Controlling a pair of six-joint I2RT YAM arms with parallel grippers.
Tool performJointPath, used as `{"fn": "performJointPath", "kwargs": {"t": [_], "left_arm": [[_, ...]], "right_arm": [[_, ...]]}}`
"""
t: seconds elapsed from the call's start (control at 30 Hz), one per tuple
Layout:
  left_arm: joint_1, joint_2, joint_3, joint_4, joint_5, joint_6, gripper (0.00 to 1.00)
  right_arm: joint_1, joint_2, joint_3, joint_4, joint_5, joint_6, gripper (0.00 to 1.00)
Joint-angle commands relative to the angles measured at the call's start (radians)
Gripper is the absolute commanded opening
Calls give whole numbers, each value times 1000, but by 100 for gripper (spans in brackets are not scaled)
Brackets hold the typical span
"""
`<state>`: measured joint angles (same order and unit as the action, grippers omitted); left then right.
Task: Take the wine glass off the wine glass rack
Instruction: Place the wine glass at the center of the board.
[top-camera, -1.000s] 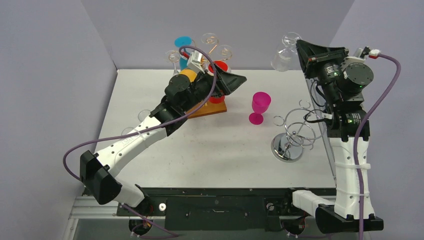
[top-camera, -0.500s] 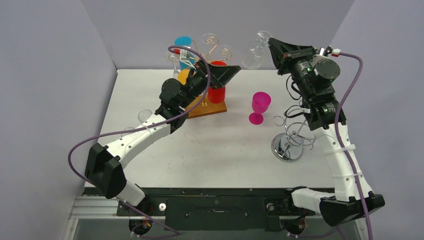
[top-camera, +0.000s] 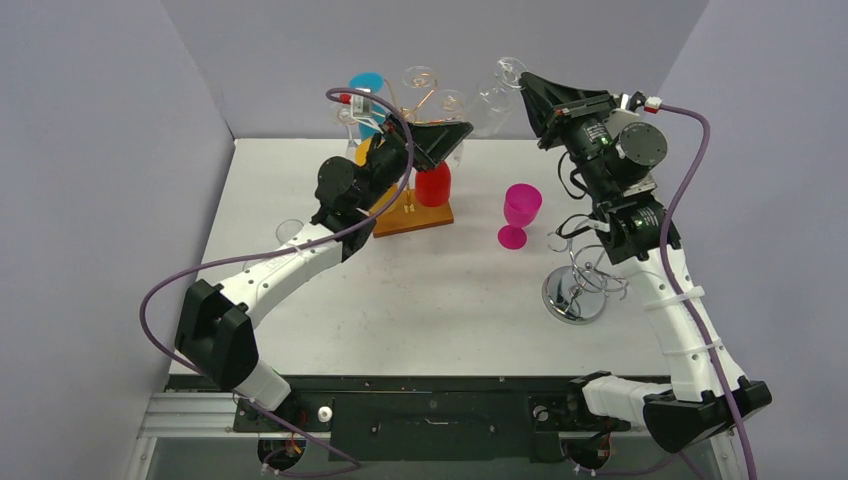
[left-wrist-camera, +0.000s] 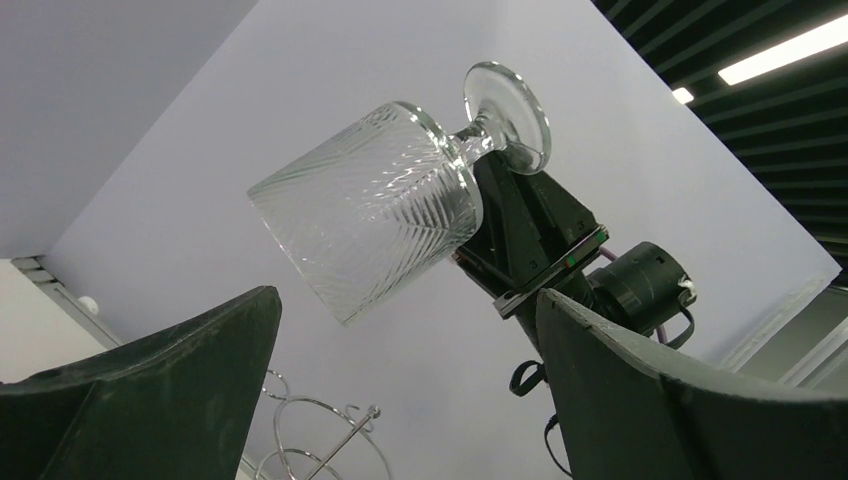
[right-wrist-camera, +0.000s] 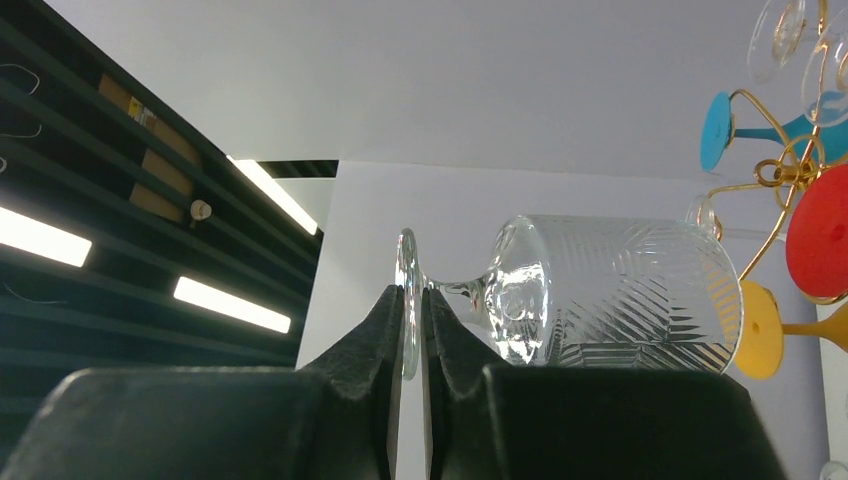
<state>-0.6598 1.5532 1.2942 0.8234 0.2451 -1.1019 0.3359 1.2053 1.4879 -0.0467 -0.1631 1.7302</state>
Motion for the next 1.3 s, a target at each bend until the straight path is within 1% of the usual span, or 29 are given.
{"fn": "performJointPath", "kwargs": {"t": [0.0,0.1,0.17,0.23,0.5,0.77,0.8,0.87,1.07,1.2,1.27], "left_arm": [[20,4,14,146,46,-32,98],[26,9,11,192,68,-52,100],[32,16,6,238,77,-79,94],[37,23,1,282,83,-107,92],[46,31,1,416,108,-196,83],[46,35,13,509,126,-281,58],[46,34,14,512,126,-284,53],[46,30,12,511,126,-286,45],[44,22,9,506,126,-297,35],[41,9,-1,483,125,-293,29],[38,-2,-3,457,126,-280,25]], "right_arm": [[23,-35,-25,160,20,46,0],[29,-40,-40,178,22,58,0],[43,-37,-47,193,21,69,0],[51,-33,-51,212,14,84,0],[66,-35,-95,280,-5,139,0],[74,-39,-138,331,-24,175,0],[75,-41,-143,335,-27,177,0],[75,-44,-153,340,-29,179,0],[78,-51,-180,357,-49,186,0],[79,-56,-202,357,-68,177,0],[82,-63,-215,352,-75,167,0]]}}
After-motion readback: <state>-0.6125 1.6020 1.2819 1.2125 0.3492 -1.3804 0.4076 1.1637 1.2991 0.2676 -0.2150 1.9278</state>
